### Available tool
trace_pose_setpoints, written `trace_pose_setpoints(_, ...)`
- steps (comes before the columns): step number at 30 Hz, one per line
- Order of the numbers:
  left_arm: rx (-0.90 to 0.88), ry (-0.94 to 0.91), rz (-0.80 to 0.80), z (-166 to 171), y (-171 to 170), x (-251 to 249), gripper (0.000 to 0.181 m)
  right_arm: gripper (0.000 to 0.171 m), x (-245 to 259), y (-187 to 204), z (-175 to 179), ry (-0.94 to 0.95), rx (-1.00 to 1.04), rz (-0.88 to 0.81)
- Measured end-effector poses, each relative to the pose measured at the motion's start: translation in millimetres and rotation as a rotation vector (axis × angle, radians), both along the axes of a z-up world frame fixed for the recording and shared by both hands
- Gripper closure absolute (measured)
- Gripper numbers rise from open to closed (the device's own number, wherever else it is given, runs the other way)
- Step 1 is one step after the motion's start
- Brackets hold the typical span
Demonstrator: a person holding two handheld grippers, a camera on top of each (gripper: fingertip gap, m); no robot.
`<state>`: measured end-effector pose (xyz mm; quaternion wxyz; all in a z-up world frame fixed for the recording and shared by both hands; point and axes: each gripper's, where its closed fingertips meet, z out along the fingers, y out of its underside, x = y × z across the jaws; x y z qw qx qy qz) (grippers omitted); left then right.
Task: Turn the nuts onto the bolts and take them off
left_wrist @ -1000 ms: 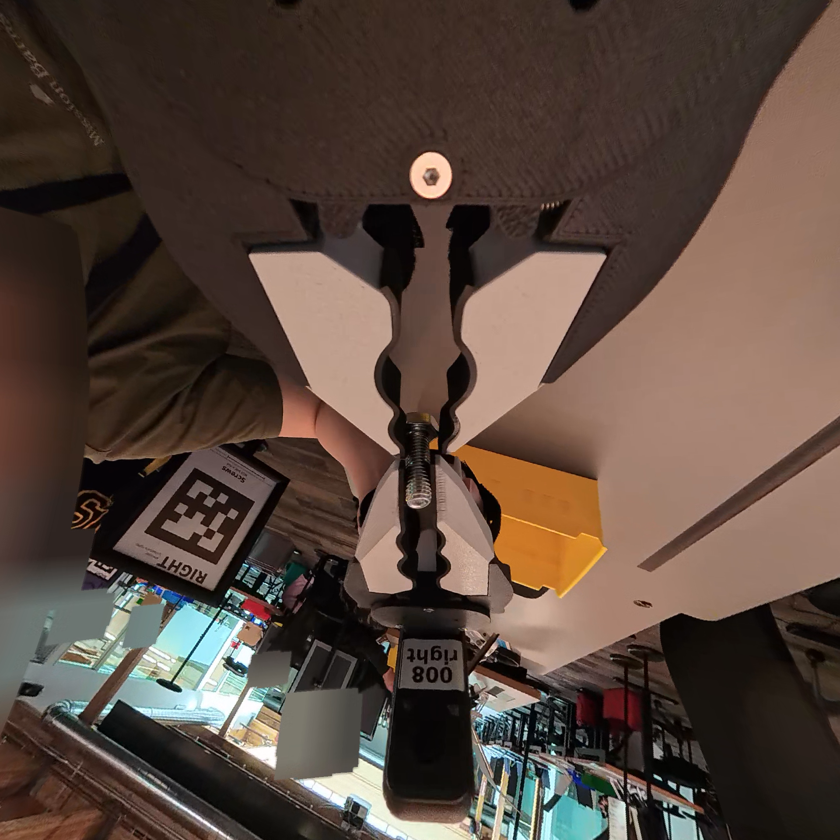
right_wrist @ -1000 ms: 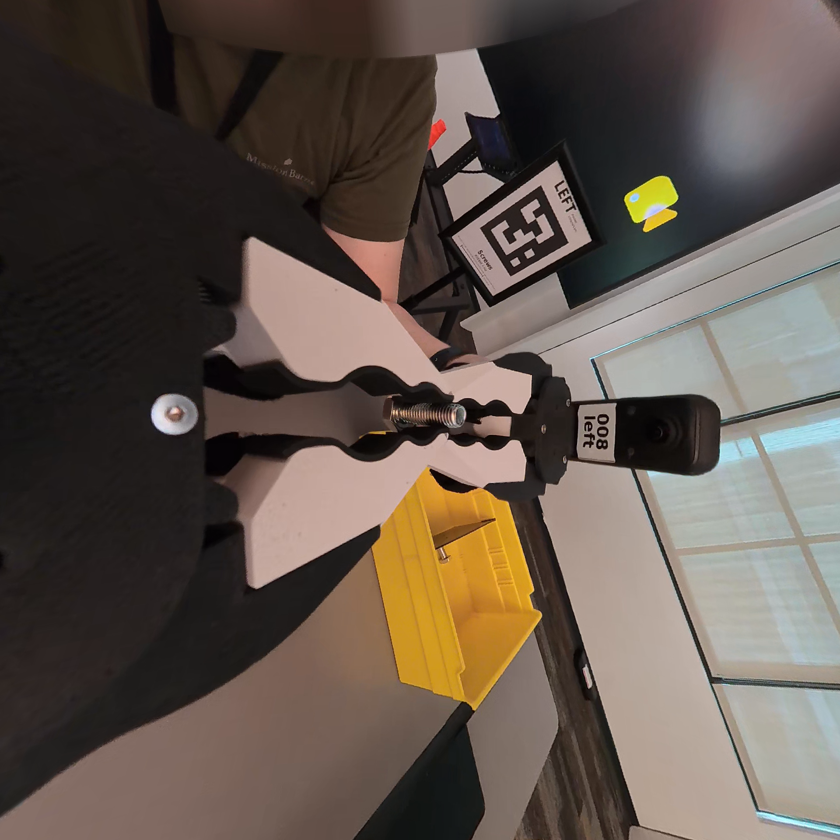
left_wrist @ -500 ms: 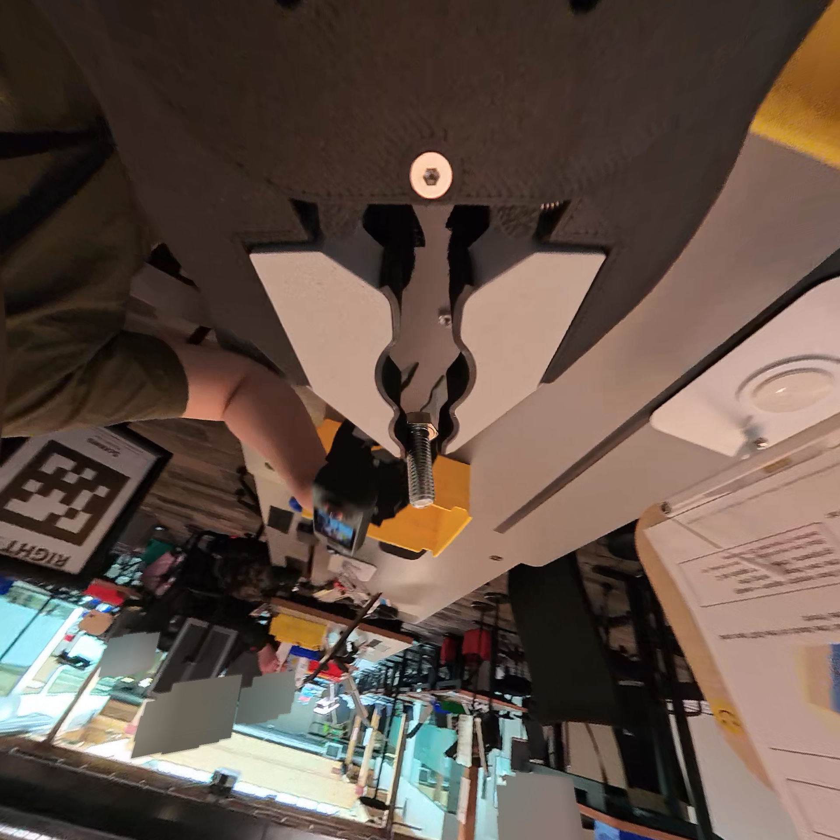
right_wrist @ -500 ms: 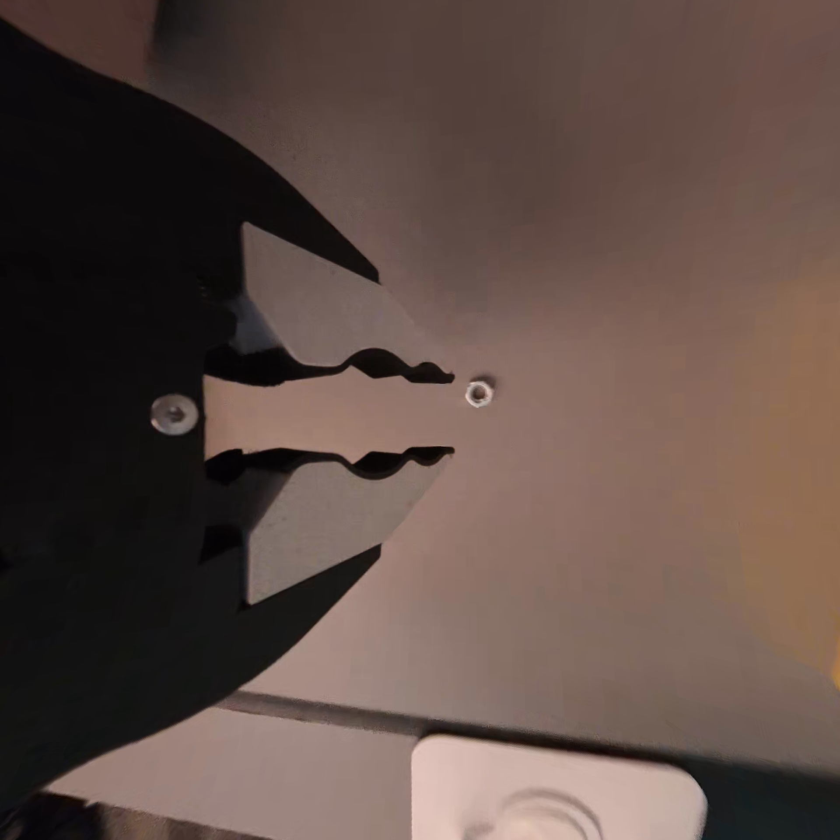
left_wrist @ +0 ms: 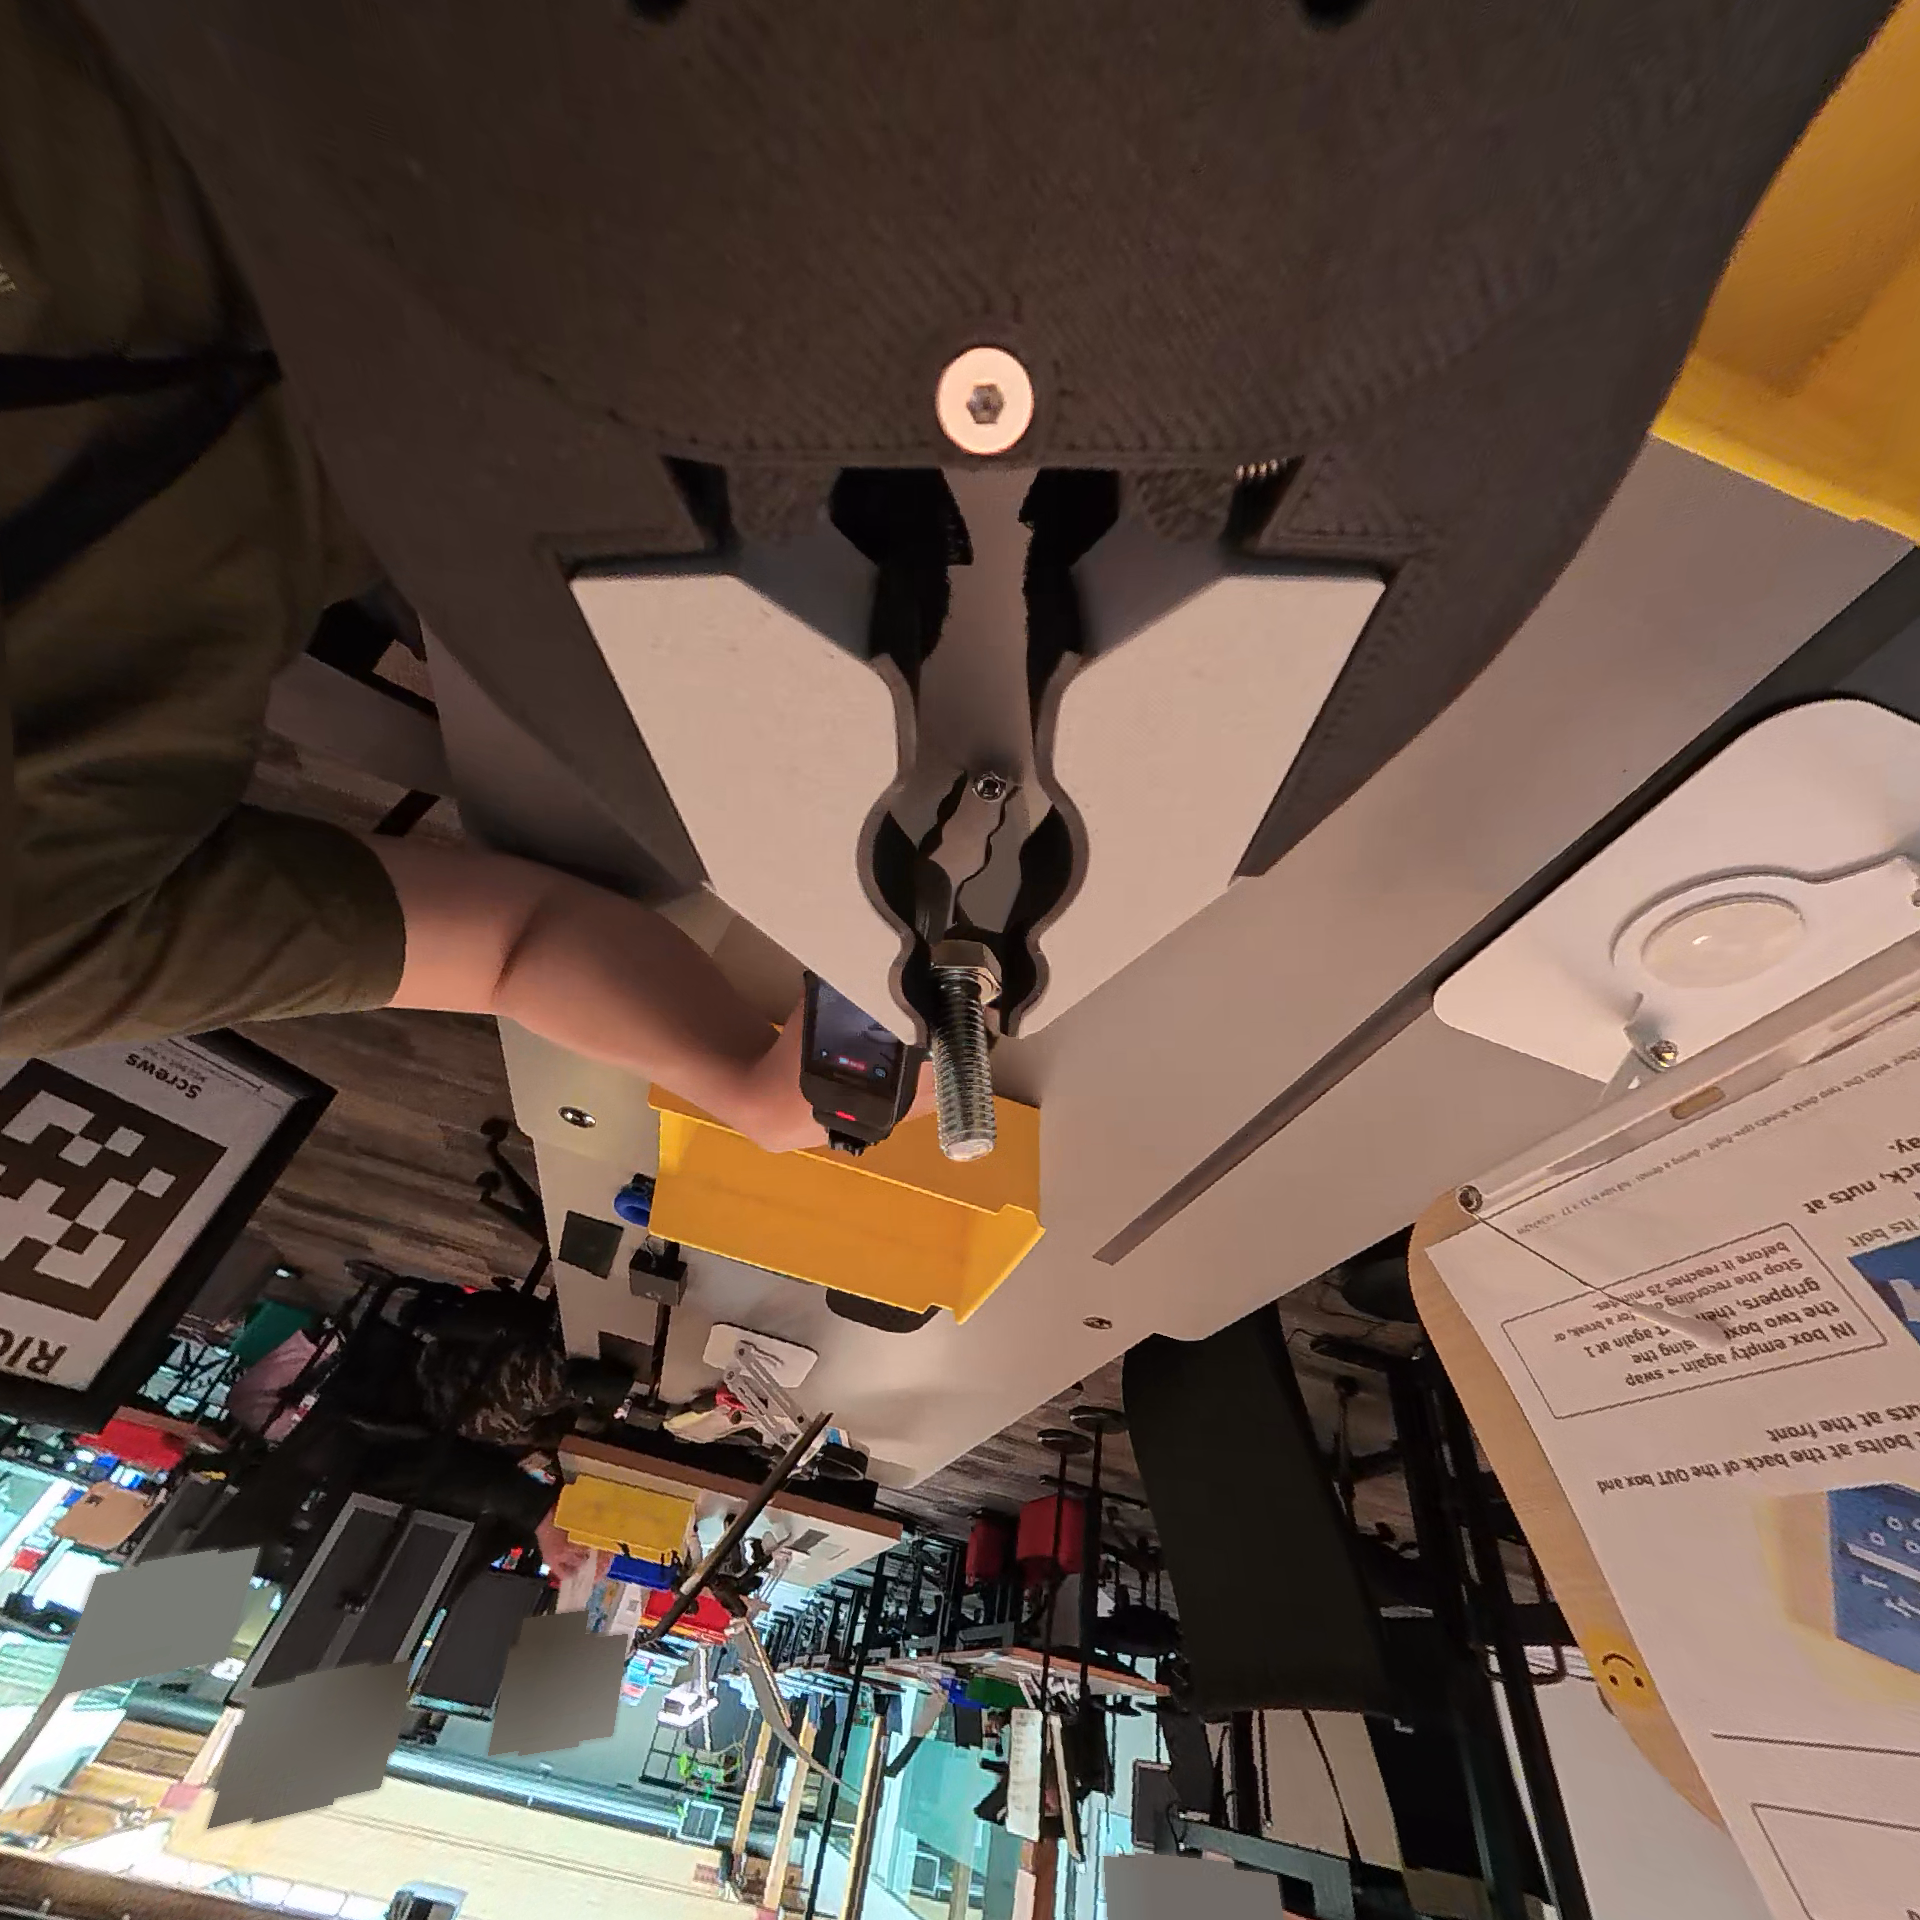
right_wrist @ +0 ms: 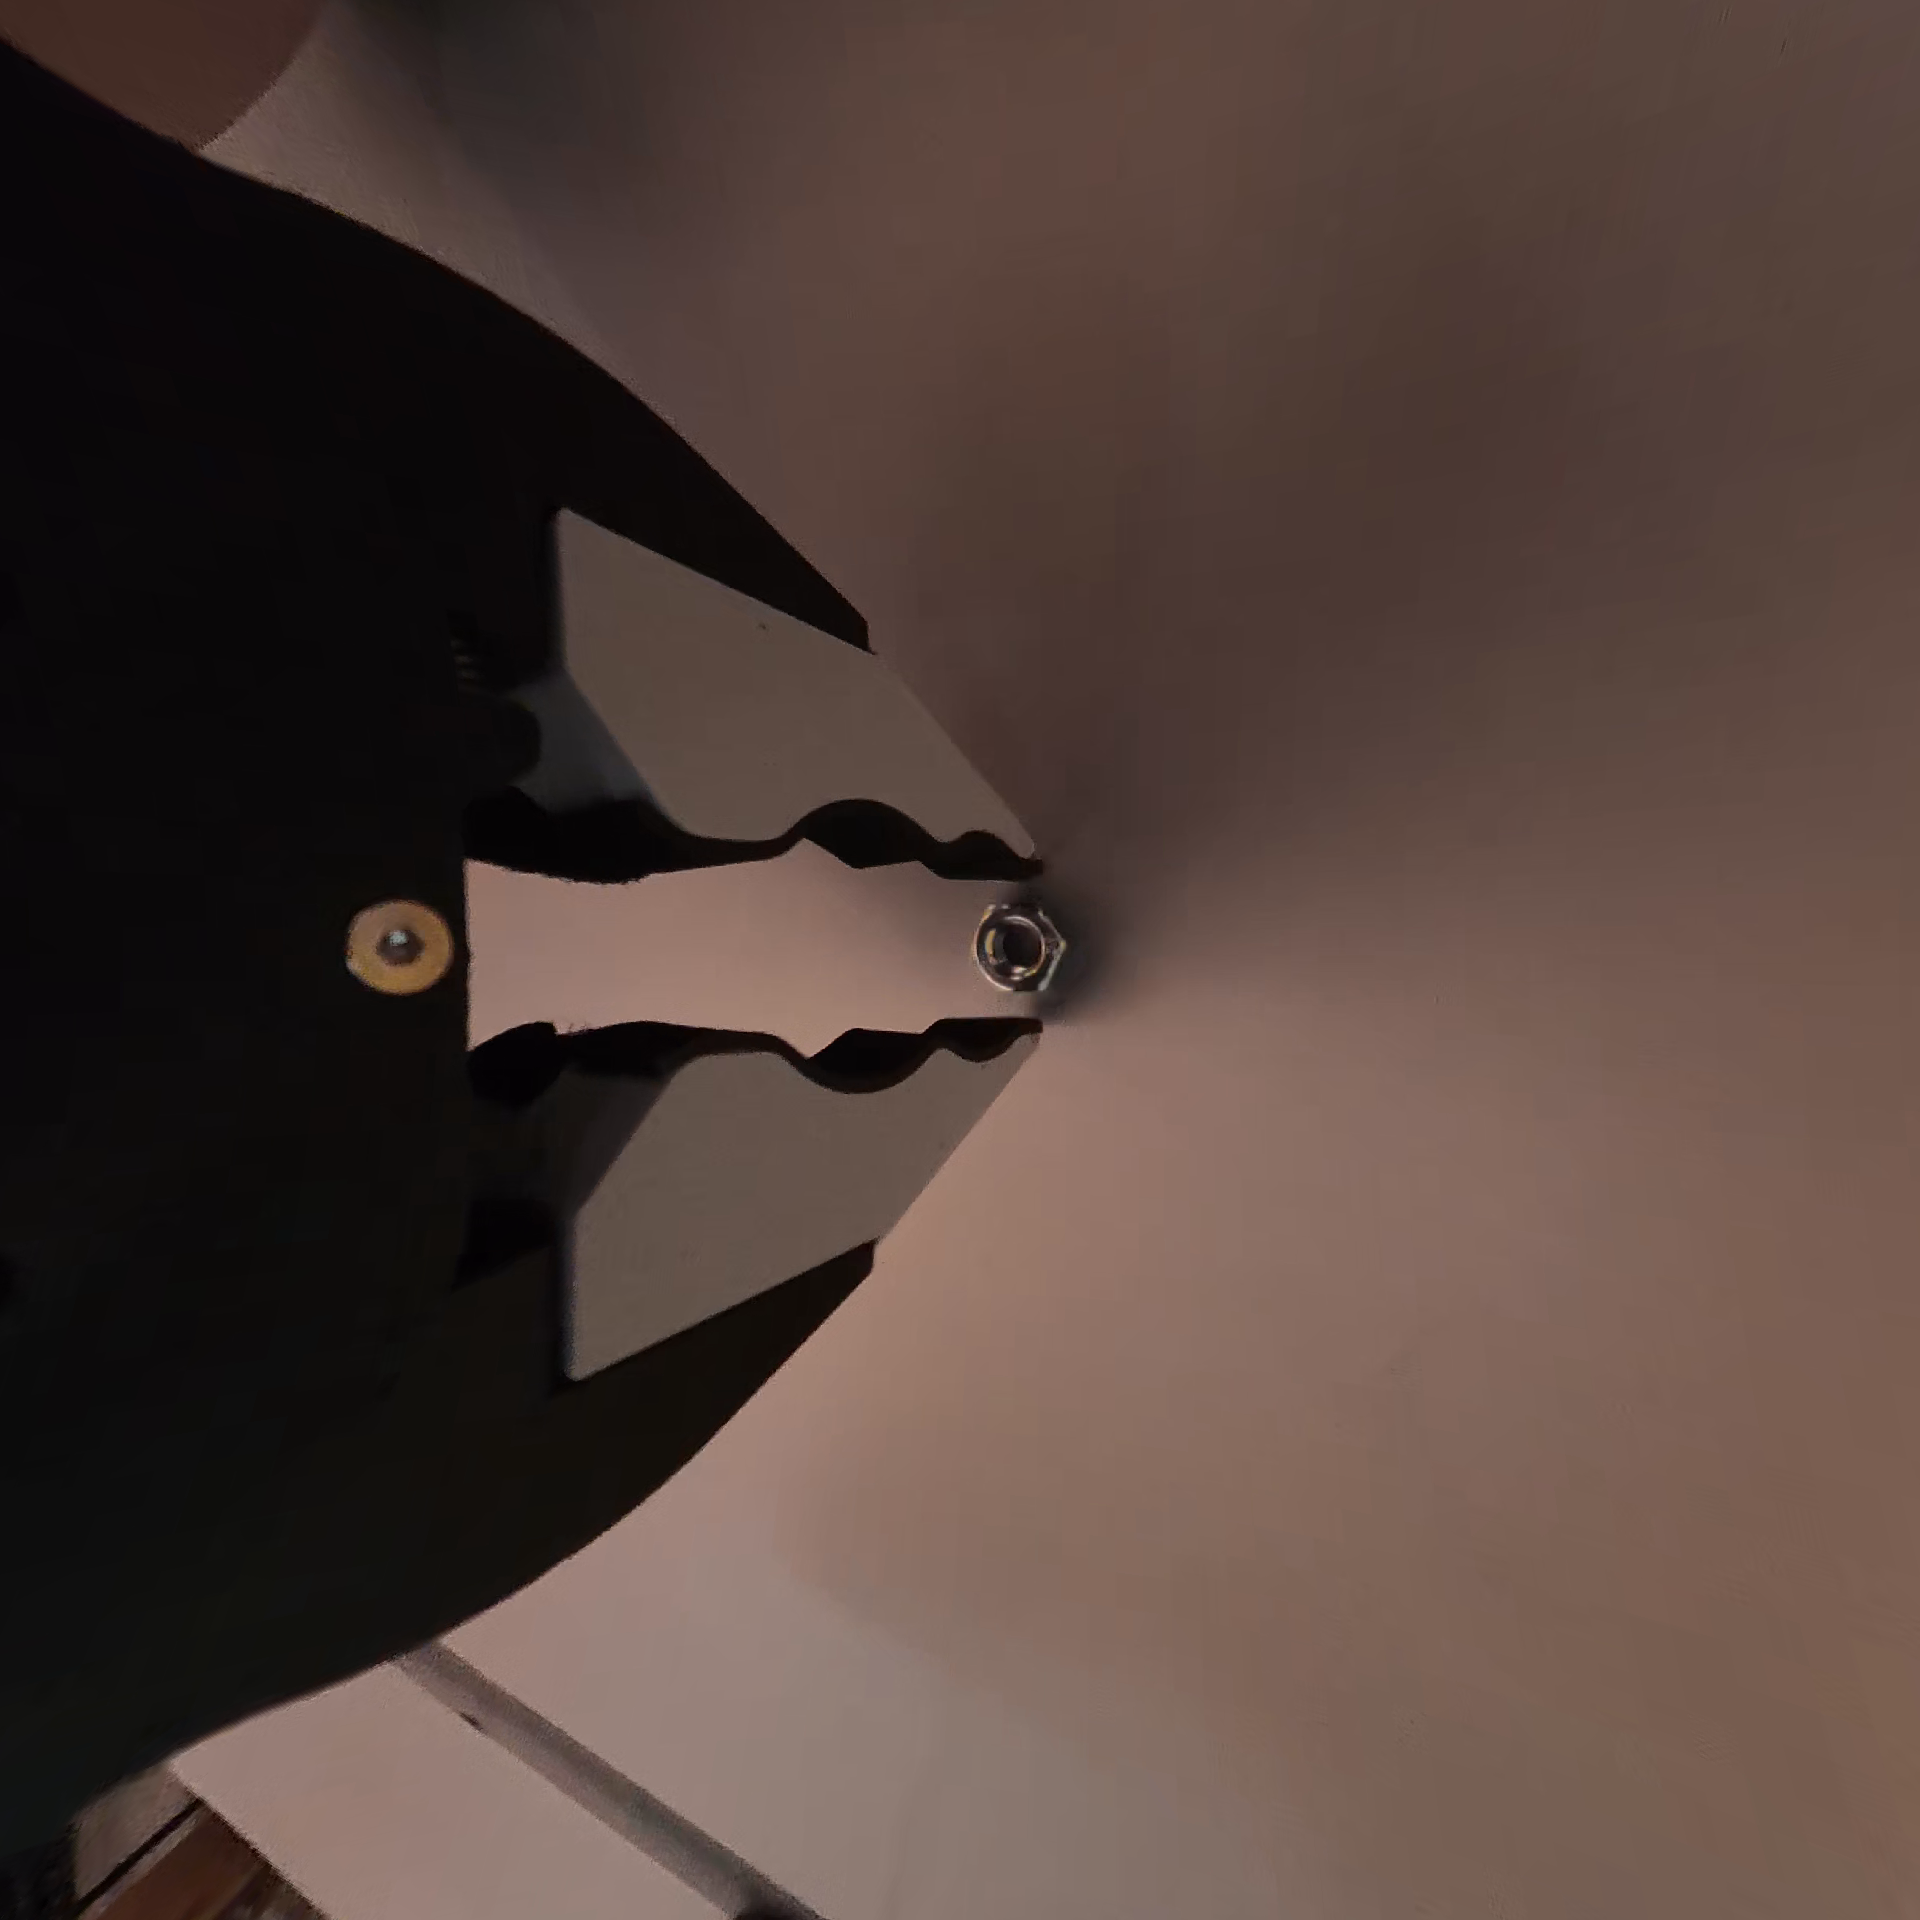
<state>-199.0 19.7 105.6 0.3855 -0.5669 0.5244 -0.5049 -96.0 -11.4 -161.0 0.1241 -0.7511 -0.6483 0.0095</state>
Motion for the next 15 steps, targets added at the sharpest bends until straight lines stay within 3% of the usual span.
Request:
trace_pose_setpoints(1,0.003,0.006,-0.006,-0.7,-1.6,0.5,0.17,0.146,-0.7,1.0,0.2,0.008,0.003,-0.003)
trace_pose_setpoints(5,0.014,0.023,-0.013,-3.3,-4.6,2.6,0.17,0.151,0.2,0.8,-1.2,0.048,-0.058,-0.075)
trace_pose_setpoints(11,-0.001,-0.003,0.008,-2.8,2.4,8.9,0.172,0.155,6.3,-4.1,-0.6,0.001,-0.061,-0.051)
trace_pose_setpoints(13,-0.027,-0.017,0.001,-6.2,4.9,16.8,0.174,0.155,4.9,-6.8,14.3,0.019,-0.023,-0.022)
trace_pose_setpoints(15,-0.036,-0.025,0.054,-14.0,16.6,30.2,0.174,0.155,-0.9,-5.6,51.1,0.135,0.071,-0.018)
